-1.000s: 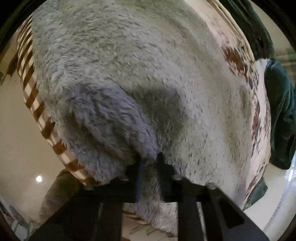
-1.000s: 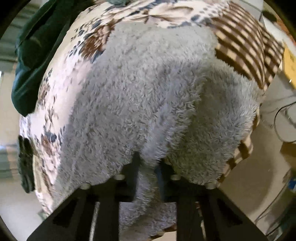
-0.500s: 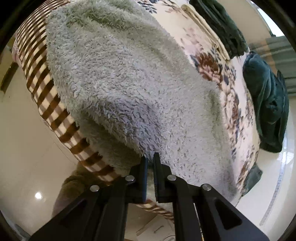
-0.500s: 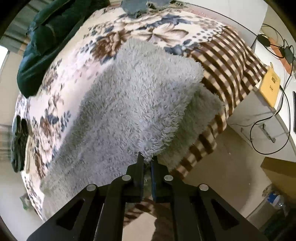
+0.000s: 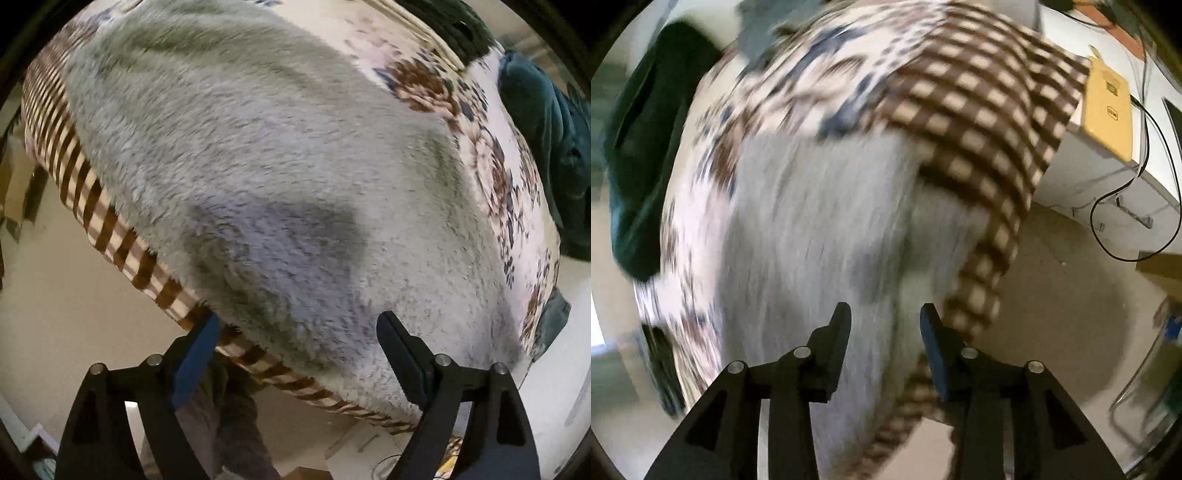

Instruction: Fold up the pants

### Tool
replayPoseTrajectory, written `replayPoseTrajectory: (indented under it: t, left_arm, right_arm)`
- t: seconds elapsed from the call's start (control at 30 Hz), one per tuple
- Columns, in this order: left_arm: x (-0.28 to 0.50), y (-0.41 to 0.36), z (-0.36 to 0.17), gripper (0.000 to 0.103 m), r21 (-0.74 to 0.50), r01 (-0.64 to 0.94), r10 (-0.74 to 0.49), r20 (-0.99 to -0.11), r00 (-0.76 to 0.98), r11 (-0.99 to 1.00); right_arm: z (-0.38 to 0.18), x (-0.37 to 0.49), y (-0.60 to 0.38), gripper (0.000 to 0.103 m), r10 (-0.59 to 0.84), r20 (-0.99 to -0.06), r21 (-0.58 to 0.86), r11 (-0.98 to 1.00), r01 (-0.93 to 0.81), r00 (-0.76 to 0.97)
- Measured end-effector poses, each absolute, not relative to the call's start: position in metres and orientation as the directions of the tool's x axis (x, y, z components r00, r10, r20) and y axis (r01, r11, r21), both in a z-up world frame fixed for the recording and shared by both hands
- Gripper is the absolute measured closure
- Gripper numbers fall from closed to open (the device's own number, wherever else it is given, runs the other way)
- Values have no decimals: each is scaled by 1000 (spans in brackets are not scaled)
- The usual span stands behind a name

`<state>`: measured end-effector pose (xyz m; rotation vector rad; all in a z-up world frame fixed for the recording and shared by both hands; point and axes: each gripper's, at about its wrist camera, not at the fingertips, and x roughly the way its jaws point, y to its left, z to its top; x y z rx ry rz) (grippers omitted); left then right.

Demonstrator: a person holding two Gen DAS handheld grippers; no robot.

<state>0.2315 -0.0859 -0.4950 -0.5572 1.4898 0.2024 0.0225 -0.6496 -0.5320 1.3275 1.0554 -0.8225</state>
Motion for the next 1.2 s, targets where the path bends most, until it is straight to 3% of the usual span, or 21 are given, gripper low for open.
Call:
replayPoseTrajectory:
  t: [0.1,0.2,0.43,0.57,0.6,0.7,0.8,0.87,0.9,1.1,1.2]
  left_arm:
    - [234,-102,-492,17,-223,-422,-203,-975,91,879]
    - [240,-124,-492,17,-226,-373,-211,-974,80,900]
    - [242,-144,-490,17,-246,-327,-241,-969,58,912]
    - [243,-142,-491,17,-252,-333,-248,-967,57,908]
    - [244,-140,-492,17,-253,-338,-249,-967,56,906]
    - [243,-132,-492,17,-255,-343,-251,-966,56,904]
    - [243,-125,-491,17,-246,-341,-240,-969,61,907]
    - [244,-123,-492,17,-237,-336,-230,-971,62,912]
    - [245,-122,-492,17,-227,-329,-218,-974,63,917]
    - [248,-111,-486,17,-211,-322,-197,-977,76,923]
    - [250,-101,-487,17,-226,-341,-211,-974,81,913]
  right_arm:
    - [-543,35,-665,62,103,-921,385,78,920,376]
    - [-526,50,-660,97,0,-949,310,184,933,316]
    - [-478,21,-649,102,-100,-960,239,203,950,262]
    - [-496,4,-655,101,35,-950,312,166,936,310]
    - [-503,4,-657,97,79,-938,346,151,926,338]
    - [-526,18,-660,49,147,-911,402,117,908,384]
    - [-552,37,-657,45,173,-921,370,106,923,349]
    - [-557,47,-651,69,129,-933,352,123,928,337]
    - [-554,54,-647,96,103,-944,326,161,931,313]
    - [-495,43,-630,98,-73,-965,230,222,947,252]
    - [-513,38,-635,98,31,-976,217,210,953,216]
